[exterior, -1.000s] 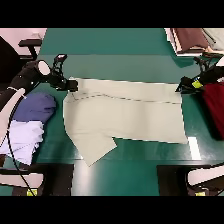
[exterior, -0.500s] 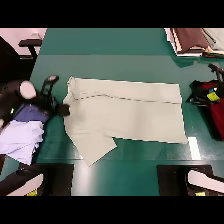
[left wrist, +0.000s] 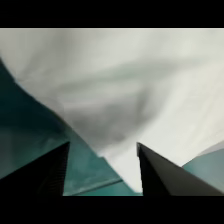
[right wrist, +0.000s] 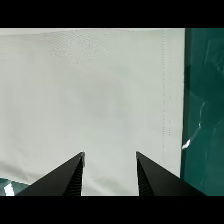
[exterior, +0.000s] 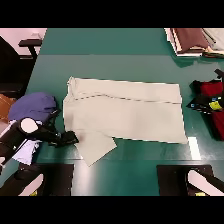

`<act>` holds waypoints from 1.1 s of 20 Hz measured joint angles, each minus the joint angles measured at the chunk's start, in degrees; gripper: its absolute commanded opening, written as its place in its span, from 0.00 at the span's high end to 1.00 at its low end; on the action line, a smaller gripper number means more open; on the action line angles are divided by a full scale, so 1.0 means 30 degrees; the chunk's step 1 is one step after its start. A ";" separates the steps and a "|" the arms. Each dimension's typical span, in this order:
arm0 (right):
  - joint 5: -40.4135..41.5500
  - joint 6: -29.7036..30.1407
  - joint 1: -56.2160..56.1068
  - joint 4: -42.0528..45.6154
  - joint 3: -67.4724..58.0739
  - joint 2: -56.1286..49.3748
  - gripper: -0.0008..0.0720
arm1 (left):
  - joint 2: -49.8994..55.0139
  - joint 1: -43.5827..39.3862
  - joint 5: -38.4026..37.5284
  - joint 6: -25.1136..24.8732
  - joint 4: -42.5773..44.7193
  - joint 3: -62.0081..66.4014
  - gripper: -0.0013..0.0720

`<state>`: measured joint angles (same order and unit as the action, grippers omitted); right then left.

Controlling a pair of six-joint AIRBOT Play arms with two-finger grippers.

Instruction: Fold the shirts.

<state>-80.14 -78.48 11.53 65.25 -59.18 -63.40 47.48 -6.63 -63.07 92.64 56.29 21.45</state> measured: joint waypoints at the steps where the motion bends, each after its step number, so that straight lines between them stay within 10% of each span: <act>1: 0.0058 0.0015 -0.0007 -0.0204 0.0044 0.0044 0.46 | -0.0073 0.0000 0.0350 -0.0131 -0.0692 -0.0386 0.32; 5: -0.0029 0.0073 -0.0044 -0.0627 0.0124 0.0138 0.46 | -0.0146 -0.0015 0.1938 -0.0707 -0.1770 -0.1180 0.95; 9: -0.1202 0.0233 0.0874 0.0073 0.0794 0.0182 0.45 | -0.0197 -0.0015 0.2171 -0.1588 -0.2914 -0.1362 0.95; 12: -0.1705 0.0299 0.2914 0.1078 0.2790 0.0189 0.13 | -0.0204 -0.0015 0.1923 -0.2055 -0.3067 -0.1399 0.95; 18: -0.1370 0.0328 0.6798 0.0954 0.7227 -0.0838 0.25 | -0.0204 -0.0015 0.1690 -0.2397 -0.2718 -0.0255 0.95; 22: -0.0780 0.0328 0.5850 0.0153 0.8415 -0.1792 0.72 | -0.0197 -0.0015 0.1428 -0.2426 -0.2302 0.1100 0.95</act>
<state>-82.48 -77.49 29.08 65.71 -33.93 -68.77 46.89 -6.68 -58.78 85.36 49.39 24.75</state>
